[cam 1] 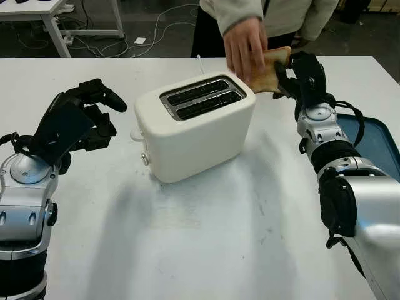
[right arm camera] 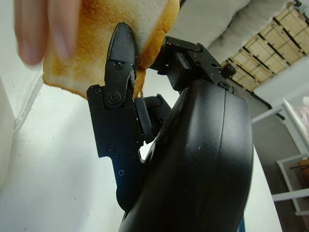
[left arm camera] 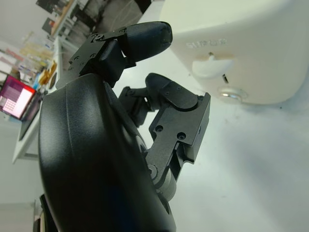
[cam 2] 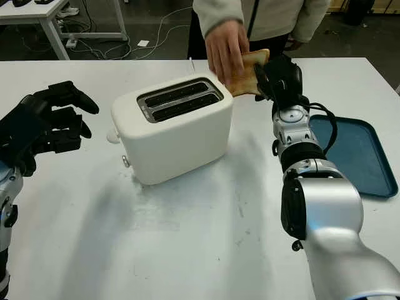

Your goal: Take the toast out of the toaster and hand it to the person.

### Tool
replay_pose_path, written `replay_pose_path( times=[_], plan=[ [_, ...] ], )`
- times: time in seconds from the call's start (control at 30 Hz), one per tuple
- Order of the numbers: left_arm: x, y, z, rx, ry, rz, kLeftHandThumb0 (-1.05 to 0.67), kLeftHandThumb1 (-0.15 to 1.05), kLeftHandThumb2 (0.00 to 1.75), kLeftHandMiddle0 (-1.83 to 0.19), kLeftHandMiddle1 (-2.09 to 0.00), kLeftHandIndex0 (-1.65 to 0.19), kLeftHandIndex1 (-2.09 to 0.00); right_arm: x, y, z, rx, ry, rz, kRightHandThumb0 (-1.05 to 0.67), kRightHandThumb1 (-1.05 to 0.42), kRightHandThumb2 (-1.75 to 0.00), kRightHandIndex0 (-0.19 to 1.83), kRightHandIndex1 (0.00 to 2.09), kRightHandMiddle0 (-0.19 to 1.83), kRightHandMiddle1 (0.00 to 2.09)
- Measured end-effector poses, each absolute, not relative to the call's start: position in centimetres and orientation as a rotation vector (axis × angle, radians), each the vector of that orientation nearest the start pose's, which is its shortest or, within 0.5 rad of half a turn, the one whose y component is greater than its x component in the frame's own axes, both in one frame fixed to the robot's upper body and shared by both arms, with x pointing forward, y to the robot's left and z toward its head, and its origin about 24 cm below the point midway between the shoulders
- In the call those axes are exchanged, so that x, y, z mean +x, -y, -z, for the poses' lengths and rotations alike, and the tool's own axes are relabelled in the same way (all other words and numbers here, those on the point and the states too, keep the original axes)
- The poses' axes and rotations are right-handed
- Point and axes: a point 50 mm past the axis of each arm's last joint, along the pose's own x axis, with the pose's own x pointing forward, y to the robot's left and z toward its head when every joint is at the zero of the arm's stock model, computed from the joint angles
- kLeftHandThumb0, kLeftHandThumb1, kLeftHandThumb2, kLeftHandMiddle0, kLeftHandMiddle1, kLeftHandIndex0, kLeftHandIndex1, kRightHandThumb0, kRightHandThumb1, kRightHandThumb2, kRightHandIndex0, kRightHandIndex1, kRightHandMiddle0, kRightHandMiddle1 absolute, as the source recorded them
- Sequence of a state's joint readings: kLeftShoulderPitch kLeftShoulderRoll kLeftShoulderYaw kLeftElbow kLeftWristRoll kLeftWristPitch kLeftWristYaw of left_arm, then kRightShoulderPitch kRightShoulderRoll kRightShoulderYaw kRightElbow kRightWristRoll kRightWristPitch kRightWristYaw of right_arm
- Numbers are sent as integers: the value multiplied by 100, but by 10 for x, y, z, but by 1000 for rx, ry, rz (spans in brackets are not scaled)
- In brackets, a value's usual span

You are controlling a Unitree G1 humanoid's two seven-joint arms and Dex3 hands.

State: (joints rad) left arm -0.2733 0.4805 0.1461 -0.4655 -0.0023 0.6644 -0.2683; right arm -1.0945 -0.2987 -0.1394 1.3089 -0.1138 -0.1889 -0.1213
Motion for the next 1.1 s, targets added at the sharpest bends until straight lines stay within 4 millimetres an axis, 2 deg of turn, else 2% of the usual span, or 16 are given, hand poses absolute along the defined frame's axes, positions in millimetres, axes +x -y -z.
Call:
replay_pose_path(
  times=[0.63,0.7,0.73,0.77,0.8,0.83,0.87,0.93,1.0,1.1],
  plan=[
    [272,-217,-183,447,56,78,-3,73,117,-53,-161,-43,-149,414,199,-143,-281,-1,172,-26,-92,-43,80,175,55,175],
    [272,-217,-183,446,54,77,-3,73,117,-53,-161,-42,-149,414,198,-143,-293,-2,158,-28,-92,-40,82,175,60,175],
    [272,-217,-183,445,52,76,-2,73,117,-53,-161,-42,-149,415,197,-143,-318,-1,149,-36,-92,-30,73,175,58,168],
    [272,-217,-183,445,51,76,-2,74,117,-52,-162,-42,-149,415,196,-144,-338,1,141,-46,-92,-24,65,166,58,148],
    [272,-217,-183,444,51,76,-2,73,117,-53,-162,-42,-150,415,195,-144,-359,4,133,-61,-92,-16,62,128,61,107],
    [272,-217,-183,444,51,76,-2,73,118,-53,-162,-42,-150,415,194,-144,-378,4,122,-82,-92,-10,53,66,56,50],
    [272,-217,-183,444,51,77,-2,73,118,-53,-163,-43,-151,415,194,-143,-412,0,95,-92,-92,-10,42,36,45,26],
    [272,-217,-183,444,51,77,-2,72,119,-53,-162,-42,-150,415,193,-144,-498,-5,19,-102,-92,-7,16,8,17,5],
    [272,-217,-183,444,50,77,-2,72,119,-52,-161,-41,-150,415,194,-145,-562,-5,-26,-104,-92,-5,5,2,6,1],
    [272,-217,-183,444,50,76,-2,72,119,-52,-162,-42,-150,414,196,-148,-602,19,-50,-105,-90,-2,1,0,1,0]
  ],
)
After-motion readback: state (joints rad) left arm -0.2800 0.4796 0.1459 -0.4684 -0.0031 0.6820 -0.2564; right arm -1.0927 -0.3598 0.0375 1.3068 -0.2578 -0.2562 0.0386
